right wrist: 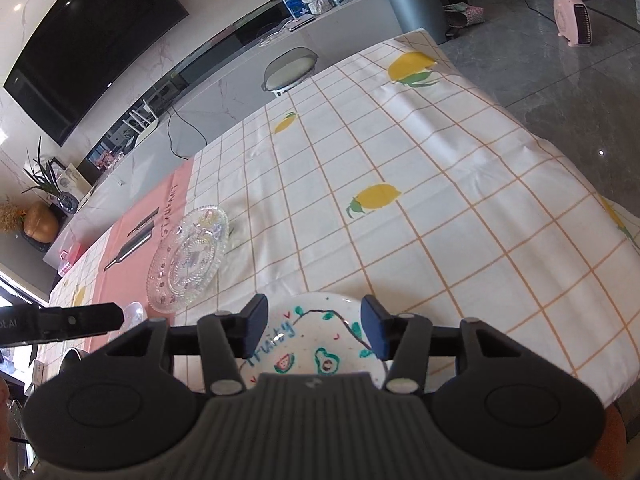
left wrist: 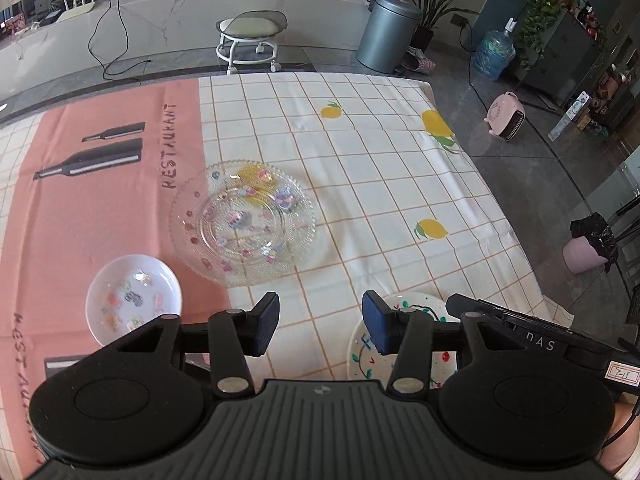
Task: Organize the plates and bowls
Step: 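Move both grippers to the clear glass plate, then close both grippers on the clear glass plate rim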
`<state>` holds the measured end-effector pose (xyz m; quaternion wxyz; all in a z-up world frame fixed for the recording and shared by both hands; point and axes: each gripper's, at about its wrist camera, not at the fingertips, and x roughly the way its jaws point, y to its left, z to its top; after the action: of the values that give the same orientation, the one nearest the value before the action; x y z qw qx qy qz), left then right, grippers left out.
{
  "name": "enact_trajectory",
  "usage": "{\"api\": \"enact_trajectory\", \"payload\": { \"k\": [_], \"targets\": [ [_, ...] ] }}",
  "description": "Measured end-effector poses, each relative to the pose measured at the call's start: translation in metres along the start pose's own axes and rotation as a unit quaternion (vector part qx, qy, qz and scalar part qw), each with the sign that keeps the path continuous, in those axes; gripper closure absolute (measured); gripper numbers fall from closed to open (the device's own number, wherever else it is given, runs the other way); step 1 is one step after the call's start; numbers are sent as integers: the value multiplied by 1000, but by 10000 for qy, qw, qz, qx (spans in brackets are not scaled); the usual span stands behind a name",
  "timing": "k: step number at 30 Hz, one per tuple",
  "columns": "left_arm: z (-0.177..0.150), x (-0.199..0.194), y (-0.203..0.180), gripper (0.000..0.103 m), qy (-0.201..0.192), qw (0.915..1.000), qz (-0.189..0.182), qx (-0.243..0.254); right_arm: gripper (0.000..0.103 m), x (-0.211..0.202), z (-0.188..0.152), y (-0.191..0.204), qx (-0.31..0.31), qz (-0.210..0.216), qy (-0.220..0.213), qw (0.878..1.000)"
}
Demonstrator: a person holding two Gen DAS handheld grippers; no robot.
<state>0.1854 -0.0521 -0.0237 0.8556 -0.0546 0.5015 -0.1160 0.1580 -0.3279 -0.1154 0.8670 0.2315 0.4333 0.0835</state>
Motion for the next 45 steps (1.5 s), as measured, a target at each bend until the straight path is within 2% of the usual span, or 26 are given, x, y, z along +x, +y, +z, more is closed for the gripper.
{"api": "enact_trajectory", "payload": {
  "k": [12, 22, 29, 34, 41, 44, 45],
  "targets": [
    [47, 8, 73, 48, 44, 9994, 183, -288, 43, 44, 18, 42, -274, 213, 367, 9987],
    [59, 40, 124, 48, 110, 9988, -84, -475, 43, 91, 32, 61, 6, 370, 669, 9971],
    [63, 62, 154, 48, 258, 9971, -199, -690, 44, 119, 34, 65, 75, 303, 827, 9961],
    [67, 79, 165, 48, 359, 9954, -368, -813, 45, 130, 39, 69, 100, 412, 735, 9964],
    [68, 108, 165, 48, 605, 9945, -482, -704, 61, 144, 47, 73, 152, 439, 665, 9967],
    [67, 116, 168, 48, 656, 9933, -532, -788, 71, 147, 47, 74, 127, 433, 655, 9968],
    [67, 116, 168, 48, 598, 9935, -558, -790, 78, 149, 46, 74, 154, 469, 677, 9965]
  ]
}}
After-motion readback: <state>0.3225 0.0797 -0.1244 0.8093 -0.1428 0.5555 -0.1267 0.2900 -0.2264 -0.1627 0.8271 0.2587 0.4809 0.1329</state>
